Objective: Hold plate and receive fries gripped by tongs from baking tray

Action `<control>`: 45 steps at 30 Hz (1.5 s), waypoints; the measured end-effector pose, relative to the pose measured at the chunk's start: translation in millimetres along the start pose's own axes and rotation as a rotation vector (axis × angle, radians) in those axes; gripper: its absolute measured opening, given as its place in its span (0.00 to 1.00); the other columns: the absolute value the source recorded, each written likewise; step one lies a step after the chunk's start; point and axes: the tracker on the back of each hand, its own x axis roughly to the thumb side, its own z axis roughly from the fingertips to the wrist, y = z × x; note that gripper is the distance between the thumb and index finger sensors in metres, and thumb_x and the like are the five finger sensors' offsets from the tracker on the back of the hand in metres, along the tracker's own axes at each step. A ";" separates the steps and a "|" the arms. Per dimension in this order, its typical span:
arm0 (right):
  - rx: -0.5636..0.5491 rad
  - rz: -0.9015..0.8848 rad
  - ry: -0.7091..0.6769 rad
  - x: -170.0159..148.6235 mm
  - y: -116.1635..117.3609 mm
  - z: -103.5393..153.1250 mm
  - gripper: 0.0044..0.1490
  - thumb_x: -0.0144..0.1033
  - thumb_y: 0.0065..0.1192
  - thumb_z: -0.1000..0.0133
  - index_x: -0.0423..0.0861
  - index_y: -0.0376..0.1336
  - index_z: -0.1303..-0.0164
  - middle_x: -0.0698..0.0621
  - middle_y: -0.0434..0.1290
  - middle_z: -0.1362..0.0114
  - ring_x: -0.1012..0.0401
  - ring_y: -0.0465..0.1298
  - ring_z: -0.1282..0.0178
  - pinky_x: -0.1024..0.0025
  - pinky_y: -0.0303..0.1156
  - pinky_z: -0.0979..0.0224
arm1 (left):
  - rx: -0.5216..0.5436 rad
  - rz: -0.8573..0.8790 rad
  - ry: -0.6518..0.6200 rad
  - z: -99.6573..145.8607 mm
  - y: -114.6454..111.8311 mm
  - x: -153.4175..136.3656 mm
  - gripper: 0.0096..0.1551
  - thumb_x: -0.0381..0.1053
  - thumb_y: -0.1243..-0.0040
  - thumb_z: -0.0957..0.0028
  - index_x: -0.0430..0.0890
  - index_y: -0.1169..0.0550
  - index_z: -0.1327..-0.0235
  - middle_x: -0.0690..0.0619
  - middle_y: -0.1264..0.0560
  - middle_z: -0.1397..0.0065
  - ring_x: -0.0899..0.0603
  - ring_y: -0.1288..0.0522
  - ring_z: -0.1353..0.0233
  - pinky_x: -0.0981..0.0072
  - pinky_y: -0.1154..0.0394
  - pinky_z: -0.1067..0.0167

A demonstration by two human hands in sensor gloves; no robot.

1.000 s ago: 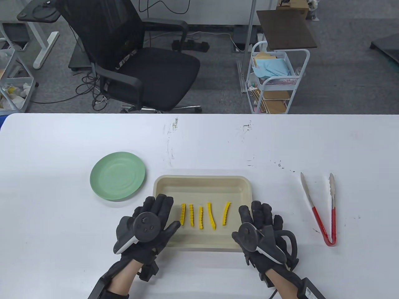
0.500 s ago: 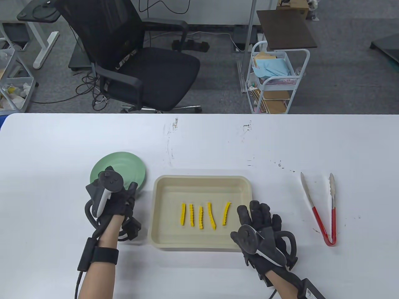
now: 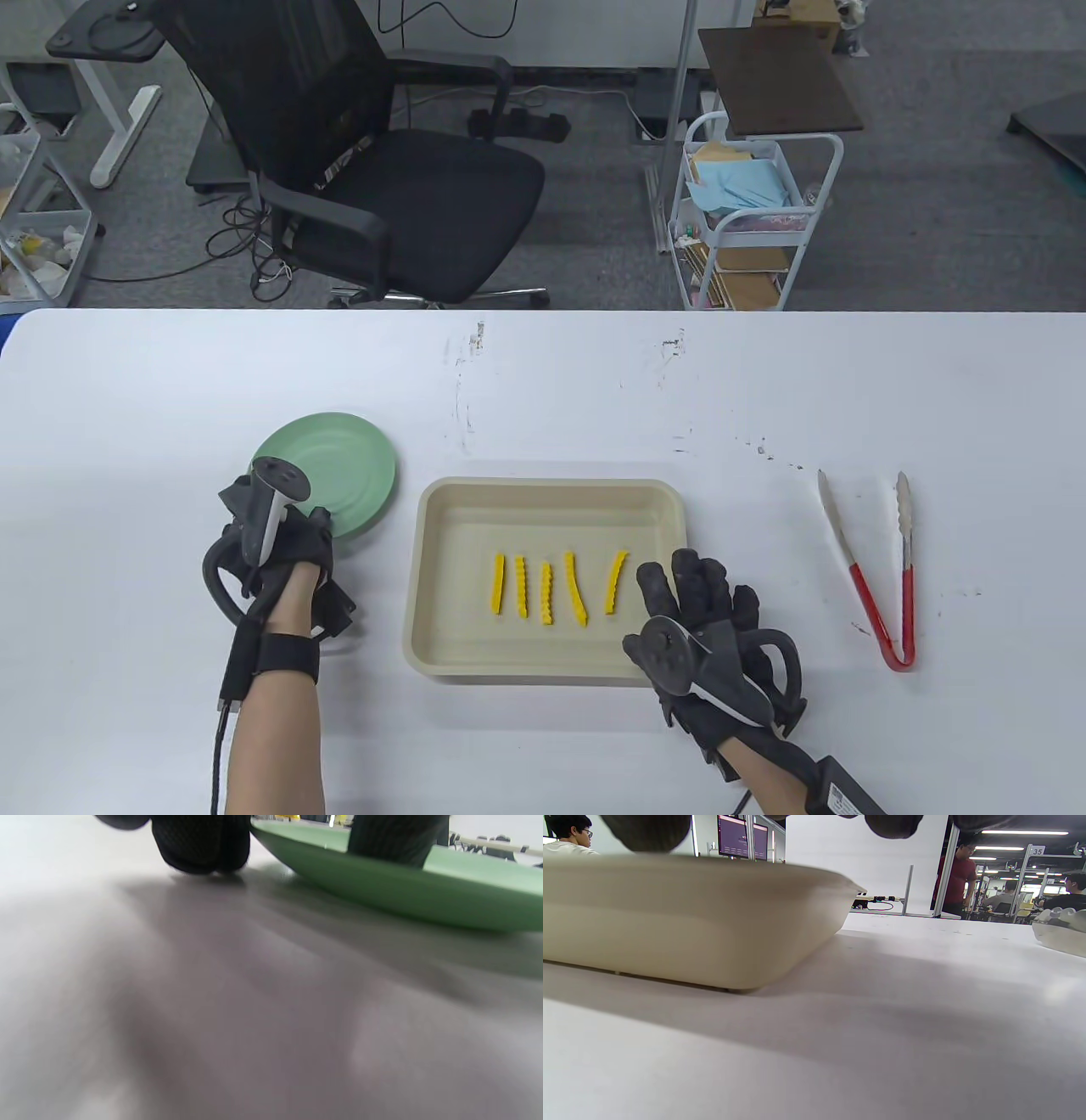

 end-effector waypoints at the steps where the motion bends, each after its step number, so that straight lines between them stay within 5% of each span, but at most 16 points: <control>1: 0.000 0.000 0.000 -0.1 0.0 0.0 0.51 0.63 0.49 0.49 0.53 0.37 0.23 0.41 0.37 0.20 0.36 0.49 0.19 0.28 0.50 0.28 | 0.067 -0.001 -0.010 0.0 1.1 0.2 0.59 0.59 0.40 0.40 0.34 0.63 0.23 0.38 0.37 0.25 0.38 0.31 0.38 0.40 0.37 0.41; 10: 0.002 0.012 -0.007 1.6 0.4 0.1 0.51 0.63 0.49 0.49 0.52 0.37 0.22 0.41 0.37 0.20 0.37 0.50 0.19 0.28 0.51 0.28 | 0.031 0.357 -0.025 -3.6 8.1 -16.9 0.47 0.48 0.41 0.39 0.28 0.52 0.23 0.45 0.30 0.35 0.53 0.21 0.59 0.50 0.22 0.57; 16: 0.000 0.007 -0.005 1.3 0.9 -0.2 0.51 0.63 0.49 0.49 0.52 0.37 0.22 0.41 0.37 0.20 0.37 0.50 0.19 0.28 0.51 0.28 | -0.100 0.725 -0.061 -5.0 11.9 -35.9 0.31 0.43 0.49 0.37 0.30 0.40 0.26 0.42 0.25 0.34 0.50 0.12 0.63 0.55 0.17 0.64; 23: 0.003 0.007 -0.006 1.3 1.3 -0.4 0.51 0.63 0.49 0.49 0.52 0.37 0.22 0.41 0.37 0.20 0.37 0.51 0.19 0.29 0.52 0.28 | -0.106 0.962 -0.161 2.2 27.6 -57.1 0.31 0.44 0.54 0.35 0.29 0.44 0.26 0.41 0.26 0.32 0.49 0.11 0.61 0.56 0.17 0.61; 31: -0.009 -0.042 0.020 -5.9 -3.8 0.4 0.51 0.63 0.49 0.49 0.52 0.37 0.23 0.41 0.37 0.20 0.37 0.51 0.19 0.29 0.52 0.28 | -0.218 1.343 -0.450 33.1 49.1 -66.8 0.38 0.56 0.57 0.32 0.31 0.46 0.23 0.47 0.26 0.35 0.51 0.16 0.60 0.54 0.21 0.59; 38: -0.008 -0.092 0.054 -16.3 -6.2 -0.2 0.51 0.63 0.49 0.49 0.52 0.38 0.23 0.40 0.37 0.20 0.36 0.51 0.19 0.29 0.52 0.28 | -0.317 1.371 -0.633 75.7 25.8 -54.3 0.38 0.57 0.58 0.32 0.35 0.49 0.21 0.46 0.30 0.34 0.47 0.18 0.55 0.47 0.24 0.51; 45: 0.000 -0.095 0.054 -18.2 -5.4 -0.4 0.51 0.63 0.49 0.49 0.52 0.38 0.22 0.40 0.38 0.20 0.37 0.52 0.19 0.29 0.52 0.28 | -0.469 1.455 -0.698 99.1 -28.8 -41.0 0.37 0.57 0.60 0.31 0.35 0.49 0.21 0.45 0.30 0.34 0.46 0.19 0.55 0.45 0.25 0.50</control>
